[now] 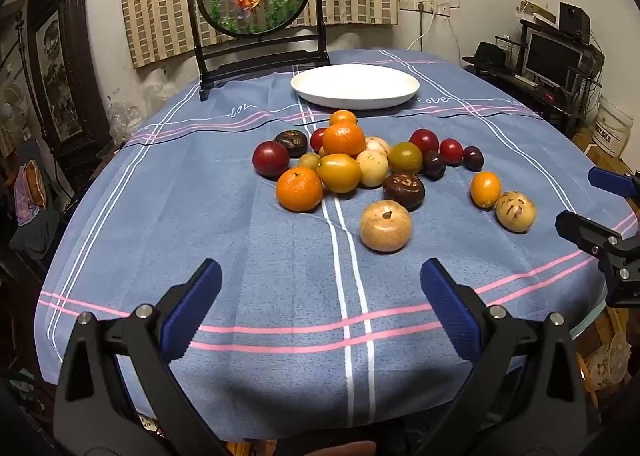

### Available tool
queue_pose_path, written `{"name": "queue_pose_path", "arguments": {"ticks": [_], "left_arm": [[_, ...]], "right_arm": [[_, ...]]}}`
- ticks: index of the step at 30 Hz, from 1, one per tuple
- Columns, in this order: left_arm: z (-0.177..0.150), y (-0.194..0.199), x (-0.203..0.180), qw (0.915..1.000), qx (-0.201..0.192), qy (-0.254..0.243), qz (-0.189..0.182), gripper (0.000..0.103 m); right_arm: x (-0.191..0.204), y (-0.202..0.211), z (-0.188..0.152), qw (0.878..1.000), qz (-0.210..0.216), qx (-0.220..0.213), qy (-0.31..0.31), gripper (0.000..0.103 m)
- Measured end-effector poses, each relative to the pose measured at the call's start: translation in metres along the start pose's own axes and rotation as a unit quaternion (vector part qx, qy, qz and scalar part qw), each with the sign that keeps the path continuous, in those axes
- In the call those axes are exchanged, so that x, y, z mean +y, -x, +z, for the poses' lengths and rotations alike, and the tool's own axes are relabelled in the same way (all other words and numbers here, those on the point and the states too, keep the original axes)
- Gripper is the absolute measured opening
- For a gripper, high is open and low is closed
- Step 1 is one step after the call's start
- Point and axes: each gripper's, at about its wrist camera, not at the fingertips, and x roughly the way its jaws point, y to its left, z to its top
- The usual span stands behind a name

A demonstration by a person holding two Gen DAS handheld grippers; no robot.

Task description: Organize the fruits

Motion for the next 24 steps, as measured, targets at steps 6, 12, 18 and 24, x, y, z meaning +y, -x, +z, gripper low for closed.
{"name": "queue_pose_path", "arguments": {"ticks": [6,12,18,24], "left_arm": [[0.000,-0.001,-0.009,1.0000,0.005,0.001,0.006,0.101],[-0.002,0.002,-0.014,1.0000,-0.001,0.000,0.002,0.101],[-0.002,0.000,-0.003,1.0000,0.004,0.003,-0.008,0.101],[-0.002,-0.002,0.000,0.9999,0.010,0.008,-0.009,0.101]], "right_arm": [[0.000,-0.002,0.000,1.000,0.003,0.002,-0.002,0.102],[-0.001,0.000,0.002,1.000,0.002,0.004,-0.003,0.102],[0.000,-0.005,-0.002,1.000,0.004,0.008,-0.002,0.102],[0.001,-0.006,-0.002,1.000,0.002,0.010,-0.002,0.102]]}}
